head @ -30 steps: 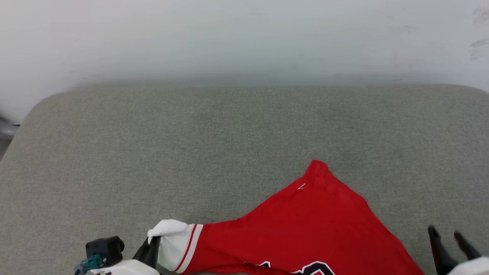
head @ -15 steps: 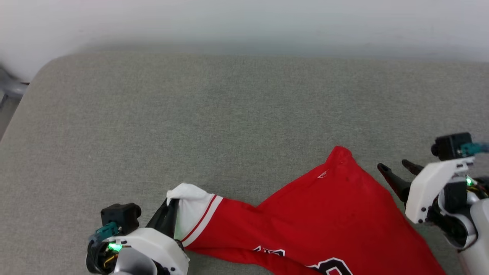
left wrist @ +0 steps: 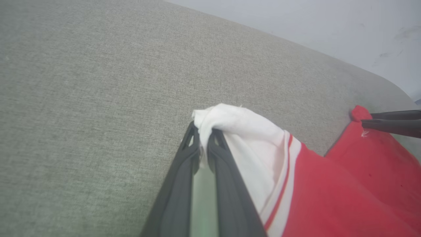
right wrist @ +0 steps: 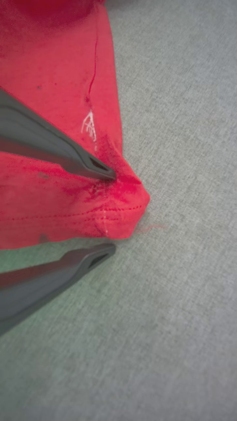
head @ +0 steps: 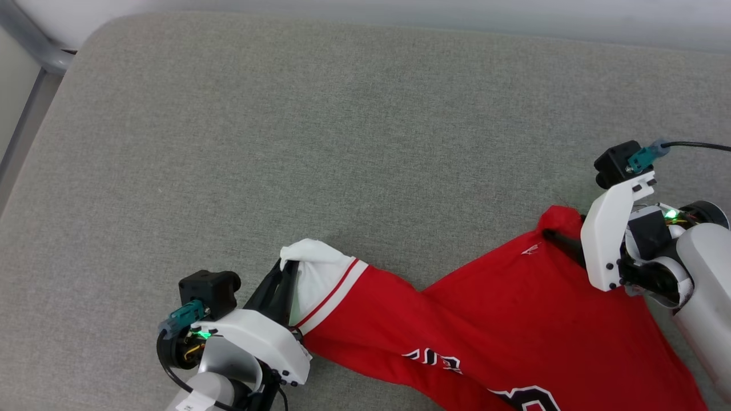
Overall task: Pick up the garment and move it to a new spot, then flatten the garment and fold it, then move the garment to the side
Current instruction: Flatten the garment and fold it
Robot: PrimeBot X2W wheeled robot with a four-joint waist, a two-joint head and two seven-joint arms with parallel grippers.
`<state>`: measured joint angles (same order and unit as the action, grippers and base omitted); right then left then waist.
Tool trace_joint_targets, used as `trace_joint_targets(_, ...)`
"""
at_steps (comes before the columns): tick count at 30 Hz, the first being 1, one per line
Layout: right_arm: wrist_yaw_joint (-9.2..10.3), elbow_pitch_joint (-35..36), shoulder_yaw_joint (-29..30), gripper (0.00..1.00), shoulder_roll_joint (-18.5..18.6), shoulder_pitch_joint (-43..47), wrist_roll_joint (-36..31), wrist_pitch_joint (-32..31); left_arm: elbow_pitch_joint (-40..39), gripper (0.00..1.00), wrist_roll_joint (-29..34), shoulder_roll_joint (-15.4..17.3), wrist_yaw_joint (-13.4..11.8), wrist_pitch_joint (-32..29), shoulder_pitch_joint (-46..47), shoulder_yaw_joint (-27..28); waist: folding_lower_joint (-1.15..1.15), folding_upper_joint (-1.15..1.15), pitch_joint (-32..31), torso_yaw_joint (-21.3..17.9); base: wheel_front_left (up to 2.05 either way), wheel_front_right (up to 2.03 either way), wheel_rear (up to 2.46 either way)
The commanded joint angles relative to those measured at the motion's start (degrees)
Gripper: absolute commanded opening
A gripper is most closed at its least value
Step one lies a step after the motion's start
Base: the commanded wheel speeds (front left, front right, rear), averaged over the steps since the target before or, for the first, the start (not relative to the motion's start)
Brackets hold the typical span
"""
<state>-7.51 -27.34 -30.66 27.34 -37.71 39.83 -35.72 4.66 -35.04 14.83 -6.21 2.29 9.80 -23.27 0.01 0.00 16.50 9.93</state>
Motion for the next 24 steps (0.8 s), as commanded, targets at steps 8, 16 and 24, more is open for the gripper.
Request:
trace_joint_targets(8,-0.13,-6.06,-11.86,0.27,-0.49,1.09,7.76,-6.75,1.78,0.0,-0.29,-0.78,0.52,1.42,1.68,-0.43,-0.01,0.0,1.41,1.33,0.0,0.0,0.0)
trace_joint_targets(16,-0.04,-7.14,-13.76,0.0,0.74,-2.67,10.85,-4.19,2.81,0.0,-0.13,-0.33,0.93,1.41,1.84,-0.83,-0.01,0.0,-0.27,0.92,0.0,0.0,0.0)
trace_joint_targets(24,0.05,-8.24,-11.26,0.0,1.94,-8.47,11.51,5.22,2.69,0.0,-0.25,2.02,1.14,0.44,5.32,0.84,-0.01,0.0,-3.7,-0.74,0.0,0.0,0.0)
